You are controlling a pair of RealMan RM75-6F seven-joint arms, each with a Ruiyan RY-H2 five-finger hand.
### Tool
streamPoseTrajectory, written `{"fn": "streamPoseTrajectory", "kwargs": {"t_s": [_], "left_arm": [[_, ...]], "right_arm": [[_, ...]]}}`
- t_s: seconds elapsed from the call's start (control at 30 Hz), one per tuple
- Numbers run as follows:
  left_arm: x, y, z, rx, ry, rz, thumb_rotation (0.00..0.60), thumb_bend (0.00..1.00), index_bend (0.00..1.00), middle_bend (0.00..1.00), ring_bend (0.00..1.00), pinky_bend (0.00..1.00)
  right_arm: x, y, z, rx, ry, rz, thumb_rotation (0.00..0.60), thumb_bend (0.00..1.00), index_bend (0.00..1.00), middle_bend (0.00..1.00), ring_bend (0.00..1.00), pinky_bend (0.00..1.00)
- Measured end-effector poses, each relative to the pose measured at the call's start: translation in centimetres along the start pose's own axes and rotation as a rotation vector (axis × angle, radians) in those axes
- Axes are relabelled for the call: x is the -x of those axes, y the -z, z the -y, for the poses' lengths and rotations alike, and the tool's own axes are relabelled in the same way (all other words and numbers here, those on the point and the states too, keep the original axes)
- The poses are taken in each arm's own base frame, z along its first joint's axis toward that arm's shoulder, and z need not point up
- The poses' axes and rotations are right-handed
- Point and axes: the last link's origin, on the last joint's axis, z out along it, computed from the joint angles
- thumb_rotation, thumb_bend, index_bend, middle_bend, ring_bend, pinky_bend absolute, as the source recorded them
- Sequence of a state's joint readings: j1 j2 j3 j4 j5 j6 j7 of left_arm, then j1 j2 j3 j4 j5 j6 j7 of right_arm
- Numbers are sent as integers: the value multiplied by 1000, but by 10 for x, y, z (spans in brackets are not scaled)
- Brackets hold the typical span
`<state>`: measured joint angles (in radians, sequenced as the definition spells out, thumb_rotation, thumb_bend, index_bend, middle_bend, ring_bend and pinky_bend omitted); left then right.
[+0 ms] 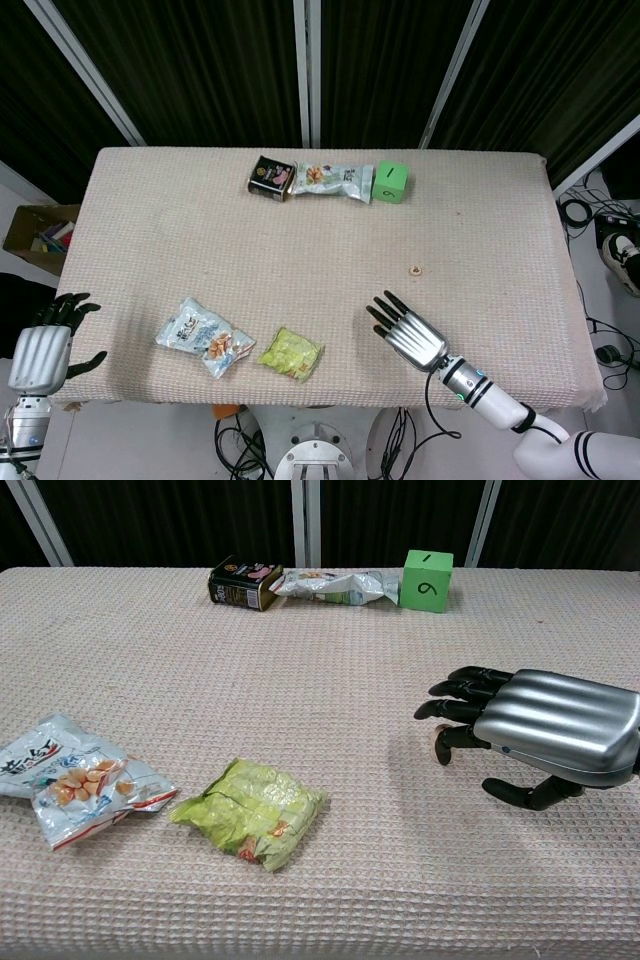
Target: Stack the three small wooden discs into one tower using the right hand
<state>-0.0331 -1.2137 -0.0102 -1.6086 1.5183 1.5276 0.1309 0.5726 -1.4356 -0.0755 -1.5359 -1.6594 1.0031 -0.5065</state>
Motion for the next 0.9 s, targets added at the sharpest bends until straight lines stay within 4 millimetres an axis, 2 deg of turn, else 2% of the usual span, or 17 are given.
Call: {"fn": "streamPoseTrajectory", "kwargs": {"t_s": [0.37, 0.57, 0.63, 0.73, 0.9], "left_arm": [[1, -2, -2, 8, -1, 3, 600, 95, 299, 196, 144, 226], [0, -2, -1, 2, -4, 1, 600, 95, 299, 196, 144, 226], [-1, -3, -1, 5, -4, 0, 600, 95, 299, 196, 144, 226], [-1, -5, -4, 15, -4, -3, 600, 96, 298, 196, 144, 225], [-1, -5, -6, 20, -5, 0, 600, 95, 298, 196, 144, 225]], "right_arm": [[-2, 5, -2, 8, -11, -6, 600, 428, 353, 125, 0, 0], [-13, 21, -2, 6, -26, -50, 600, 428, 357, 144, 0, 0], [-20, 27, -8, 30, -32, -80, 600, 428, 362, 155, 0, 0], [-33, 35, -29, 107, -40, -130, 600, 428, 371, 169, 0, 0], [-35, 25, -62, 227, -101, -120, 600, 391, 376, 174, 0, 0]]}}
